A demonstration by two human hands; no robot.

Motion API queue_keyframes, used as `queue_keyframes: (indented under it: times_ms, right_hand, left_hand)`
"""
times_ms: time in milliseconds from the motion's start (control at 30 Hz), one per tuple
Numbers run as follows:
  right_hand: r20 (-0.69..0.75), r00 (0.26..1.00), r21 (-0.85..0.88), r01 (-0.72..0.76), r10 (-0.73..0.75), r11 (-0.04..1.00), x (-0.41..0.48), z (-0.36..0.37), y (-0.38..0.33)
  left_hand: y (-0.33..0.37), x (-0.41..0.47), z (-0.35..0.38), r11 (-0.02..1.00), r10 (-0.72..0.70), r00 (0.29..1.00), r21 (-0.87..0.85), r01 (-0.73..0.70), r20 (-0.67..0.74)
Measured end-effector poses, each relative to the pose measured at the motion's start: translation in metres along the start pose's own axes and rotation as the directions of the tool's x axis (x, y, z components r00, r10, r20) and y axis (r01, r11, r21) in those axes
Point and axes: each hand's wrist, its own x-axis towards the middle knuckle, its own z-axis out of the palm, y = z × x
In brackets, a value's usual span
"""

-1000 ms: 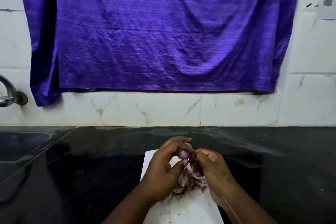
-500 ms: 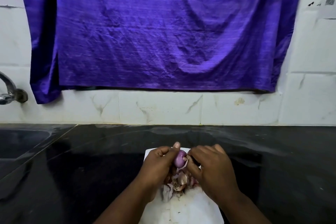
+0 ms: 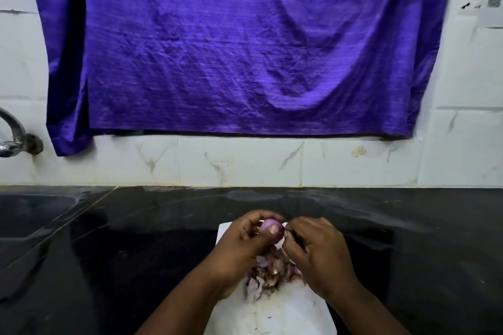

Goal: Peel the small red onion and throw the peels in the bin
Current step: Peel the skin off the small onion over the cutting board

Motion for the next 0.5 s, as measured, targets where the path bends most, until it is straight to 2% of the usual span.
queue_keyframes:
  times_ms: [100, 167, 267, 333, 367, 433, 500]
  right_hand:
    - [0.017, 0.990, 0.179, -0.138, 0.137, 0.974, 0.000, 0.001, -0.003]
    - [0.060, 0.971, 0.376, -0.239, 0.233, 0.895, 0.000, 0.003, -0.006]
    - [0.221, 0.888, 0.620, -0.446, 0.403, 0.645, 0.002, 0.004, -0.015]
    - [0.357, 0.796, 0.675, -0.581, 0.488, 0.455, 0.002, 0.005, -0.016]
    - [0.397, 0.764, 0.680, -0.617, 0.509, 0.396, 0.002, 0.004, -0.016]
    - [0.397, 0.757, 0.696, -0.617, 0.519, 0.368, 0.003, 0.003, -0.014]
    - [0.316, 0.824, 0.686, -0.541, 0.471, 0.487, 0.004, -0.001, -0.013]
  left_hand:
    - [-0.004, 0.001, -0.002, 0.975, 0.159, 0.987, 0.157, -0.155, -0.009]
    - [-0.005, 0.002, -0.003, 0.936, 0.245, 0.969, 0.262, -0.235, -0.005]
    - [-0.009, 0.002, -0.006, 0.794, 0.390, 0.920, 0.490, -0.359, 0.043]
    - [-0.013, 0.003, -0.006, 0.661, 0.441, 0.892, 0.636, -0.398, 0.100]
    - [-0.014, 0.004, -0.005, 0.618, 0.458, 0.882, 0.672, -0.407, 0.112]
    - [-0.014, 0.004, 0.000, 0.605, 0.500, 0.860, 0.668, -0.433, 0.104]
    - [-0.014, 0.004, 0.001, 0.681, 0.516, 0.855, 0.585, -0.441, 0.045]
